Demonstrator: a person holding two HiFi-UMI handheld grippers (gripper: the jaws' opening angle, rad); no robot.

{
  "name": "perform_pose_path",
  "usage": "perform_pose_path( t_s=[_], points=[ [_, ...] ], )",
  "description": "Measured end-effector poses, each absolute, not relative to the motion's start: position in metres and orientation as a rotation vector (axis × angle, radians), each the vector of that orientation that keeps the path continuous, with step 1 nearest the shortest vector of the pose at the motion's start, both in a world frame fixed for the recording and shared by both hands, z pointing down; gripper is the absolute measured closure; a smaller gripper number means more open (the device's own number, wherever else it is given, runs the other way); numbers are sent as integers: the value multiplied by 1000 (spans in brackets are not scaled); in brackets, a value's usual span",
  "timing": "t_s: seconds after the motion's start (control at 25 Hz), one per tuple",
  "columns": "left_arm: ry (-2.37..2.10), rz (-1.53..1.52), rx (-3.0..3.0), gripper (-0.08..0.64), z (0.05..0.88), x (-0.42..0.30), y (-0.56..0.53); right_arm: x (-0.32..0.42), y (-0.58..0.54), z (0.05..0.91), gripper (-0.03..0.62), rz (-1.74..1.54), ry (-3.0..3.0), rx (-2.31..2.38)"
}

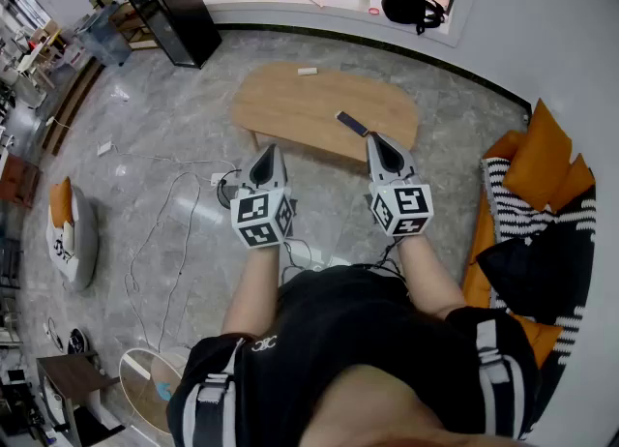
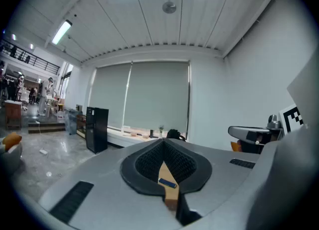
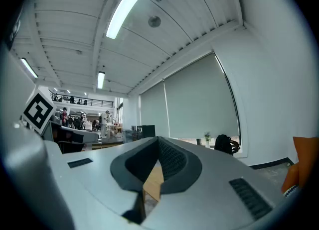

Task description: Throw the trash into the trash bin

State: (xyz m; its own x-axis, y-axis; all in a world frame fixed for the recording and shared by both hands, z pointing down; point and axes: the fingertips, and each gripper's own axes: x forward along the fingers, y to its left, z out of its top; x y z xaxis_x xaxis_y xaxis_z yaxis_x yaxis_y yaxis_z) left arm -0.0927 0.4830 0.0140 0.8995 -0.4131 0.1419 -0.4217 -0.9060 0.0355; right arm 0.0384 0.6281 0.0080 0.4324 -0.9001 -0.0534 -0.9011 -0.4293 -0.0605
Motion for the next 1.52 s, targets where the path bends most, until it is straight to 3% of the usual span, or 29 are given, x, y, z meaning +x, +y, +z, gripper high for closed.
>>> perform_pose_path(
  t_s=[1.2, 1.52],
  points=[
    [-635, 163, 3006, 548, 12, -130, 387, -9, 525, 5, 581, 25, 1693, -2565],
    [-626, 212, 3006, 548, 29, -101, 365, 24, 502, 14, 581, 28, 1672, -2576]
  ],
)
